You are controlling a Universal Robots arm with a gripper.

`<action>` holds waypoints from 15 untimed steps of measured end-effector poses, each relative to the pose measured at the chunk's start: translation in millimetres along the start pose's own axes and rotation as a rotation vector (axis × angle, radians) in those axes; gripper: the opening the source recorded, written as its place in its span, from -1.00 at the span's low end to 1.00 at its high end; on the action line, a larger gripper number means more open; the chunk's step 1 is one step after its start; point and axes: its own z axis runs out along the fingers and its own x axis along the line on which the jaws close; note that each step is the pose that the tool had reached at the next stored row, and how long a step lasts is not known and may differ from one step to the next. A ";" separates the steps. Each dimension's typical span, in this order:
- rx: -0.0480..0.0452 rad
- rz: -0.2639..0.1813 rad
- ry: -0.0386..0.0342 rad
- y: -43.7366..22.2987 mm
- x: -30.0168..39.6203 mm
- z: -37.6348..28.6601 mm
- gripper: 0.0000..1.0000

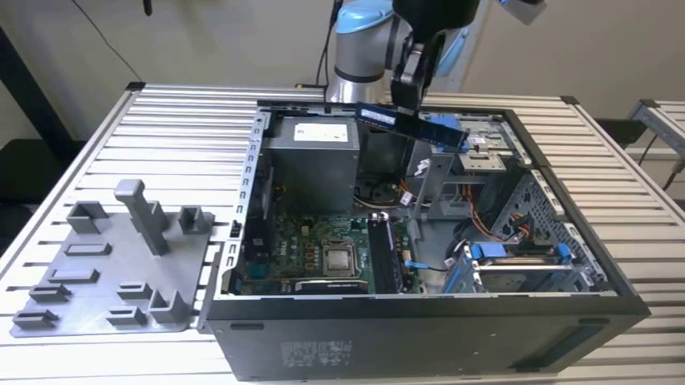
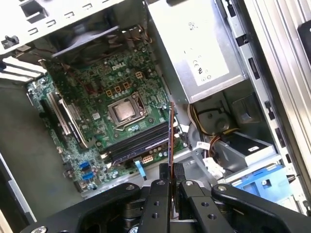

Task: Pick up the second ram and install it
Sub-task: 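Insert the second ram into the second slot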

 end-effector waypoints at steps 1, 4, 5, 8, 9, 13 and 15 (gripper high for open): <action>0.0005 0.013 -0.0002 0.0 0.0 0.1 -0.72; 0.0018 0.053 -0.0008 0.0 0.1 0.4 -0.72; 0.0023 0.068 -0.0010 -0.1 0.2 0.5 -0.72; 0.0038 0.110 -0.0015 -0.1 0.2 0.8 -0.72; 0.0043 0.125 -0.0017 -0.1 0.2 0.9 -0.72; 0.0063 0.184 -0.0025 -0.1 0.2 1.4 -0.72; 0.0073 0.211 -0.0029 -0.1 0.2 1.7 -0.72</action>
